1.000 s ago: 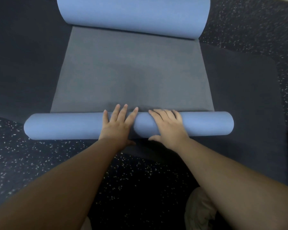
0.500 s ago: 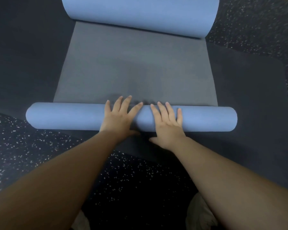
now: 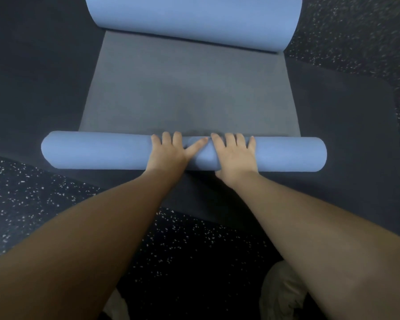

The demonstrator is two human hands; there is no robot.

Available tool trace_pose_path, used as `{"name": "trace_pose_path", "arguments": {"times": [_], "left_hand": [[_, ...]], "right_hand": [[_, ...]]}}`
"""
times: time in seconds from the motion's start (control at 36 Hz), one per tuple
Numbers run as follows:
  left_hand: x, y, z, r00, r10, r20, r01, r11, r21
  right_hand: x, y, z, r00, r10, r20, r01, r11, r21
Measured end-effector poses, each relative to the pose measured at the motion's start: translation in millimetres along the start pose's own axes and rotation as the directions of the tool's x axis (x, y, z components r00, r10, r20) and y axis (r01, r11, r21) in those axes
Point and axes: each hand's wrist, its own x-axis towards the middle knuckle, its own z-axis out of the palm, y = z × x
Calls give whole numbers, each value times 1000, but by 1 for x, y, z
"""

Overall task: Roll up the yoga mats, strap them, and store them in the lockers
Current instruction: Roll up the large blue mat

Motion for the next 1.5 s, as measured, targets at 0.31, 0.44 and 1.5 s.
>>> {"name": "trace_pose_path", "arguments": {"times": [0.31, 0.44, 1.5], "left_hand": [[-48, 20, -8, 985, 26, 169, -13, 997, -79], [-70, 26, -11, 980, 8, 198, 17, 992, -125], [-105, 22, -8, 985, 51, 165, 20, 913, -407]], "right_hand": [[-48, -6, 9, 999, -33, 11, 33, 999, 24], [-73, -11, 10, 998, -30, 56, 27, 999, 42], [-140, -4, 41, 997, 47, 66, -62, 967, 248]]}}
